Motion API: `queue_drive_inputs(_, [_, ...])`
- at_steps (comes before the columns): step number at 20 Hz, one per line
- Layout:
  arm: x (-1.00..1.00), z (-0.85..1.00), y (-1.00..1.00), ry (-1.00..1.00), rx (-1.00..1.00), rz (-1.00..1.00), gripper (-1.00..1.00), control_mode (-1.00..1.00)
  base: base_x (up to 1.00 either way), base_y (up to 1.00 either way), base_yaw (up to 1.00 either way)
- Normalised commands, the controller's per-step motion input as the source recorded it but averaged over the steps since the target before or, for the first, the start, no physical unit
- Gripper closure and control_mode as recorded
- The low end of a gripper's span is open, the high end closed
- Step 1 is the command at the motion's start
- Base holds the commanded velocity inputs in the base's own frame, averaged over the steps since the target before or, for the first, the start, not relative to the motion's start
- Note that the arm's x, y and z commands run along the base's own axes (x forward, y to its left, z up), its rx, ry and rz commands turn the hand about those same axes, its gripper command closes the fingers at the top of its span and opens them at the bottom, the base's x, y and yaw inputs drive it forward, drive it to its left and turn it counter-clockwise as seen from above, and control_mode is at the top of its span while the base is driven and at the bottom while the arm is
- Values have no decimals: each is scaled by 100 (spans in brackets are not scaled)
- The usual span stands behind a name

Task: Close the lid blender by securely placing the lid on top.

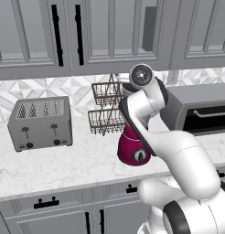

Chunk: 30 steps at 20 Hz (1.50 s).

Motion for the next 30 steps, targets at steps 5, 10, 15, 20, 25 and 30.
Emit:
queue_drive_inputs(5, [-13,-35,-4,0,-15,0,100,-100,0,0,0])
queue_drive_inputs(10, [-6,-23,-20,0,-7,0,100,-100,0,0,0])
queue_drive_inputs(15, [0,-18,-40,0,0,0,100,-100,0,0,0])
queue_drive_inputs(20, [0,-21,-32,0,0,0,100,-100,0,0,0])
queue_drive_inputs(25, [0,-21,-2,0,0,0,100,-100,0,0,0])
queue_drive_inputs(30, [0,-33,0,-2,0,0,100,-100,0,0,0])
